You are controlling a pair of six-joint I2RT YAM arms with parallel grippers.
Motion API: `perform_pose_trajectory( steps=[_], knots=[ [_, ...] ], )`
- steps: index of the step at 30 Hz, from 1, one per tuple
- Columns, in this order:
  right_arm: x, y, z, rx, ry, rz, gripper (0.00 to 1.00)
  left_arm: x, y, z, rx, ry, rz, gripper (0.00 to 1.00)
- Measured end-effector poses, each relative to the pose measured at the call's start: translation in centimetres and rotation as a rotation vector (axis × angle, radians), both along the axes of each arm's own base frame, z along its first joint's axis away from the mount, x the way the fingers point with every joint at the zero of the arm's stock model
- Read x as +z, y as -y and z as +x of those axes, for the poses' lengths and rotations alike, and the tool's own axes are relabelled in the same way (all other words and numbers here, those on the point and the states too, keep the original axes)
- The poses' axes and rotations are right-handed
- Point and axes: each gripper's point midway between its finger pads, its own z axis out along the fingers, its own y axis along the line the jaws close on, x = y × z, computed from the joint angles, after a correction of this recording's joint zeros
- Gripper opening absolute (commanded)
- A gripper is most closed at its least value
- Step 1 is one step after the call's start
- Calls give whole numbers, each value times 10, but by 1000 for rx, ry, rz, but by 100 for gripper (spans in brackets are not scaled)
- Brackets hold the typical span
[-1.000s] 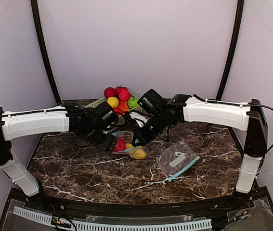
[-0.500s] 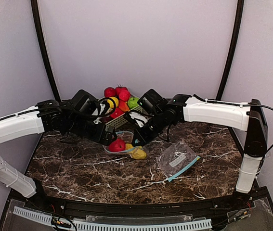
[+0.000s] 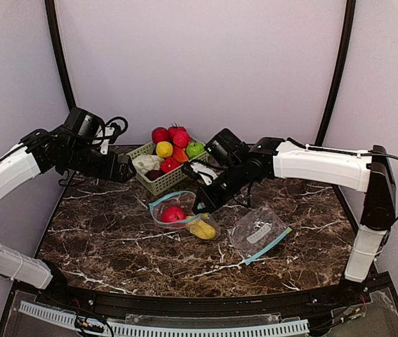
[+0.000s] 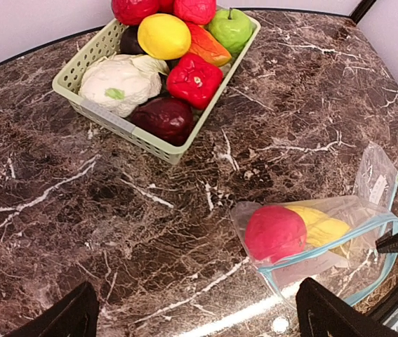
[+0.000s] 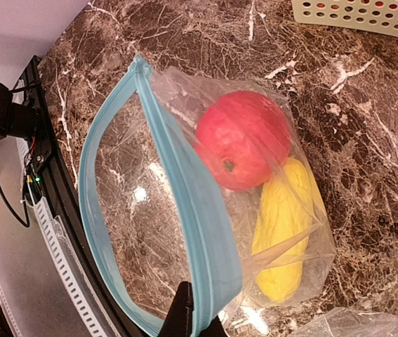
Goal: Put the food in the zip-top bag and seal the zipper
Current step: Place the fake fruit in the zipper food storage bag, then pick up the fake fruit from the bin.
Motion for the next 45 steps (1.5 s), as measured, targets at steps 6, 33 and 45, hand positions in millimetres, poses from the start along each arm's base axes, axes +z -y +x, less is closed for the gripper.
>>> perform_pose_trajectory(
  steps=[6,33,45],
  knots=[
    [1,-1,0,2,0,7,0,4,-15,33,1,-9,2,99],
    [5,-7,3,1,20,45,0,-61,55,238,96,33,-233,91],
    [5,-7,3,-1,18,47,0,-106,64,257,118,-23,-246,90]
  ],
)
